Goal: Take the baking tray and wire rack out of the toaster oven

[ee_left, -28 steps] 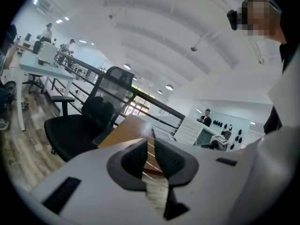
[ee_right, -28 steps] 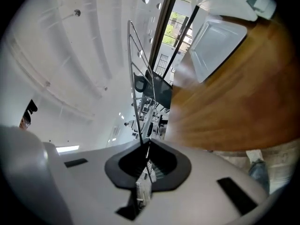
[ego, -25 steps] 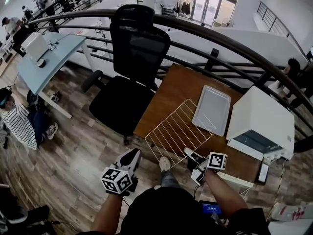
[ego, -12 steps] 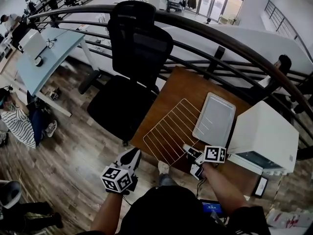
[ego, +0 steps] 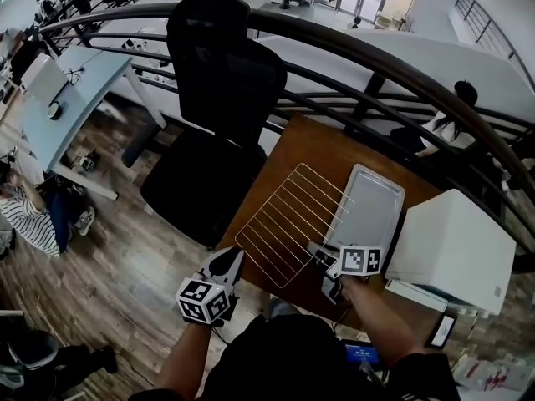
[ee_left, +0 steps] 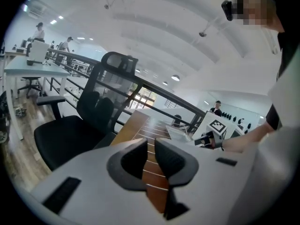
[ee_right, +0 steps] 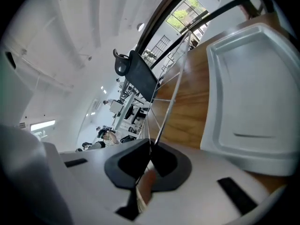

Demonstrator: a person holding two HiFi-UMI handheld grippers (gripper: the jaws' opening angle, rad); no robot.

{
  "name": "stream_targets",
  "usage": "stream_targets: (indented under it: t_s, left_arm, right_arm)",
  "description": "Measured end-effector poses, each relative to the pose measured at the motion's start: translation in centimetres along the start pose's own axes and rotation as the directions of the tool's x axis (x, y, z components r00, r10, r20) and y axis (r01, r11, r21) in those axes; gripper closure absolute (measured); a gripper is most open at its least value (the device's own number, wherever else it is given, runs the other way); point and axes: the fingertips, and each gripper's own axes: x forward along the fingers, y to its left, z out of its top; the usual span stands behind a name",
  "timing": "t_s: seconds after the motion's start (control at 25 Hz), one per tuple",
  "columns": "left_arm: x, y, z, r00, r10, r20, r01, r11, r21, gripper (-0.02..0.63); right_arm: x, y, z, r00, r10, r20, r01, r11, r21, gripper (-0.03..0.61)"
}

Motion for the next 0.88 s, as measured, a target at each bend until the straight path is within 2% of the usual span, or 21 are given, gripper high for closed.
stream_targets:
  t_s: [0.2,0.36,0.48,0.64,0.76,0.88]
  left_arm:
    - [0.2,1.4,-1.7,0.998,0.029,-0.059,-0.026,0.998,0.056,0.56]
    - [3.1,3.2,-2.4,0.991,0.061,-0.118,-0.047,0.991,0.122,0.558]
    - [4.3,4.0,-2.9,0.986,0.068,-0.153,-0.047,0.989,0.137,0.555]
    - [6.1,5.7,-3.7,0.972,0.081,-0.221,-0.044,0.985,0.166,0.466]
    - [6.9,6.8,-4.3,0.958,0.089,-0.272,-0.033,0.978,0.205,0.44]
    - [7.7,7.9,-4.6,0.944,0.075,-0.323,-0.002,0.975,0.222,0.392]
  right_arm:
    - [0.6,0.1,-1.3,0.999,-0.051,-0.016,0.051,0.999,-0.008,0.575]
    - [2.3,-0.5,0.3,0.997,-0.06,-0.038,0.059,0.998,-0.033,0.574]
    - [2.9,-0.6,0.5,0.996,-0.072,-0.051,0.071,0.997,-0.015,0.571]
    - [3.5,-0.7,1.0,0.994,-0.089,-0.06,0.089,0.996,0.006,0.566]
    - [3.8,-1.0,1.3,0.991,-0.115,-0.068,0.117,0.993,0.026,0.558]
    - [3.9,-1.2,2.0,0.984,-0.166,-0.061,0.167,0.986,0.006,0.55]
